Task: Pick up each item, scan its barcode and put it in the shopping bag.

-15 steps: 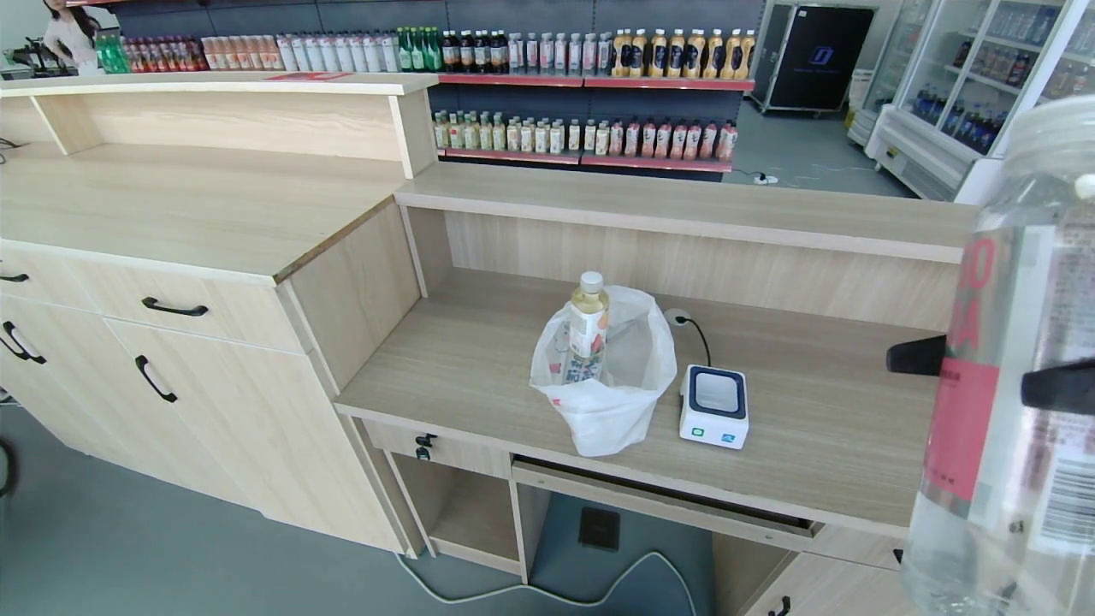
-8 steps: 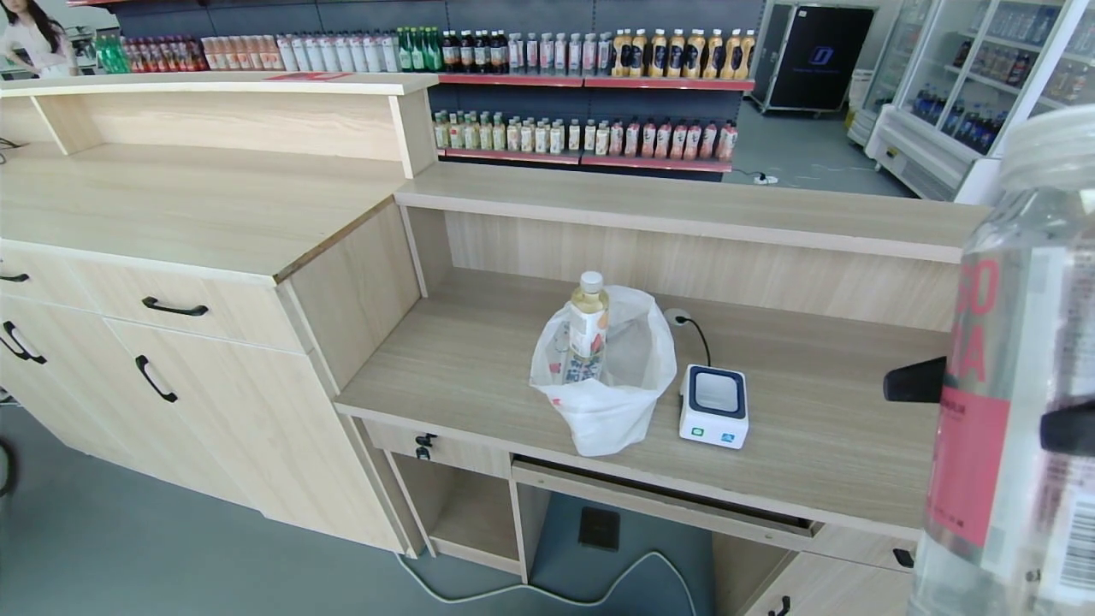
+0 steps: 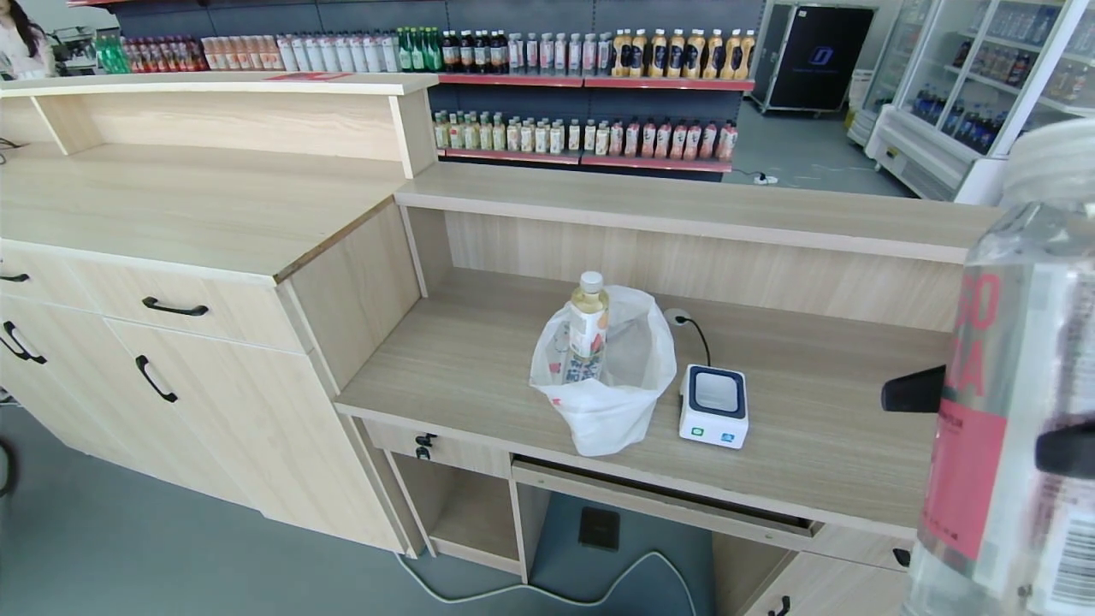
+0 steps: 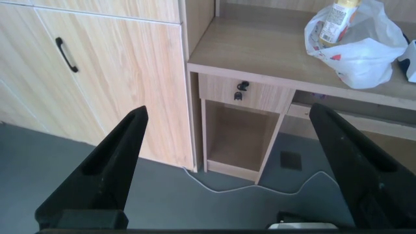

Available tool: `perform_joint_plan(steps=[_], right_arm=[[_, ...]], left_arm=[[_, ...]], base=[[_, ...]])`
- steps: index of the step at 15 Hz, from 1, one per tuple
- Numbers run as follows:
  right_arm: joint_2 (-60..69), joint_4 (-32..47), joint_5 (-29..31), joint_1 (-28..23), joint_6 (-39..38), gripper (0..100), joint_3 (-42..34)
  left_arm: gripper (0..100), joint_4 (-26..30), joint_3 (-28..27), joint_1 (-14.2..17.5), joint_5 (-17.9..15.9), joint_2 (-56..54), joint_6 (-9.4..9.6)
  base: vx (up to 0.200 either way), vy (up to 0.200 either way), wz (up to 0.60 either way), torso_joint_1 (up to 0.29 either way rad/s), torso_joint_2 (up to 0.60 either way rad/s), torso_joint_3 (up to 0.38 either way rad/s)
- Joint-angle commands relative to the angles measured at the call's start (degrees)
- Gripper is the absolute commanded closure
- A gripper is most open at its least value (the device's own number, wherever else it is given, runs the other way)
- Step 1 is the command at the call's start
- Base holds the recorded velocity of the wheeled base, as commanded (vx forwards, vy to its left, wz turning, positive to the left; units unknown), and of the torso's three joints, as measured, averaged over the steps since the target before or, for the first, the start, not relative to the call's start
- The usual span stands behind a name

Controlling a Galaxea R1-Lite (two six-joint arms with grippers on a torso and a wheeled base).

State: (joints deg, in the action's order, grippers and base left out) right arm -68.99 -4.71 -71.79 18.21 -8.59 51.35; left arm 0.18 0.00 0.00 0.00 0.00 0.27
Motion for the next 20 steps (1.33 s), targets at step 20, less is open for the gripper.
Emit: perform_joint_plan(steps=[20], right_arm=[[-42.81,-43.72,21.43,-31.22,93.15,100,-3.18]], left_arm=[[0,-0.01,0.0,0.0,0.0,0.0,0.0]], base=[[0.0,0.0,0.15,0.0,0.0,0.001]])
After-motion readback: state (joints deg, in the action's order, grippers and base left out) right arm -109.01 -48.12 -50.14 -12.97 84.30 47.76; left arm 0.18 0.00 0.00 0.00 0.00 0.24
